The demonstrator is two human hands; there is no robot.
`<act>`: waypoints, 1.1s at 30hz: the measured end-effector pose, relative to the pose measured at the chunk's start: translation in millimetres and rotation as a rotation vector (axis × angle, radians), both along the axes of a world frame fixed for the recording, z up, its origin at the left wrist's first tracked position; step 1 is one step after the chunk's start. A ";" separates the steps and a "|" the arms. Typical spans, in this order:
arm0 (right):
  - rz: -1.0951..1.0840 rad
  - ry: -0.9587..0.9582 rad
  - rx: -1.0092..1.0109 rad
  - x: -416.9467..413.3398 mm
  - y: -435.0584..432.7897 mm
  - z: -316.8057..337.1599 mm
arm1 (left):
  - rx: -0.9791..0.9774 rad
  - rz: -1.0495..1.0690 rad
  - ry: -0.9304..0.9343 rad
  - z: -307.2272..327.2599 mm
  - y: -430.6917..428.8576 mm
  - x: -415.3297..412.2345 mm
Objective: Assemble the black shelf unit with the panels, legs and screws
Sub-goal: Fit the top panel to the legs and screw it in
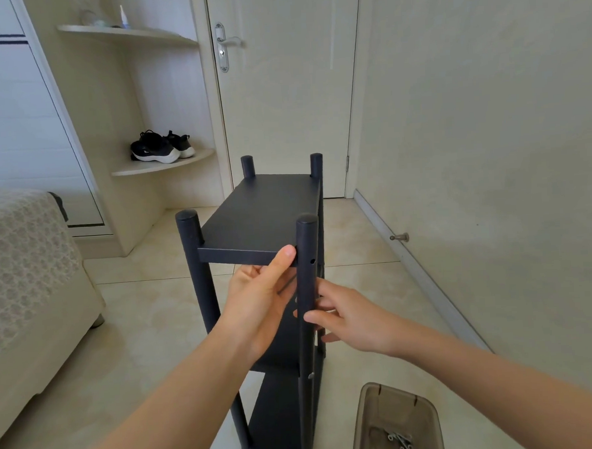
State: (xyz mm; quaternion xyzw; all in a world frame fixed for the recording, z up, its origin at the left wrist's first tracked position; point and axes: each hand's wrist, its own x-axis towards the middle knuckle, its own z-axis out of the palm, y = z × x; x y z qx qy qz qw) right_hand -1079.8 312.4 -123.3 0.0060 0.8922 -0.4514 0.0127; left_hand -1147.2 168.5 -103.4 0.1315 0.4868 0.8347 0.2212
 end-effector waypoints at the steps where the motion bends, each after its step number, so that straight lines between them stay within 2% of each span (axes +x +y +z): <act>1: -0.004 0.009 -0.009 -1.0 0.4 -1.4 | 0.007 0.006 -0.003 -1.2 0.9 -1.4; 9: -0.056 0.089 0.015 -2.3 1.7 -8.8 | 0.025 0.010 0.005 -3.6 6.0 -4.3; 17: -0.091 0.056 0.029 -2.3 4.7 -9.3 | -0.020 0.064 0.010 -2.9 11.6 -3.6; 24: -0.072 -0.104 0.061 3.8 32.8 -20.7 | 0.004 -0.011 0.047 -3.8 8.6 -7.4; 33: -0.172 -0.446 0.145 14.0 66.0 -104.5 | -0.013 -0.062 0.094 -6.2 9.3 -9.1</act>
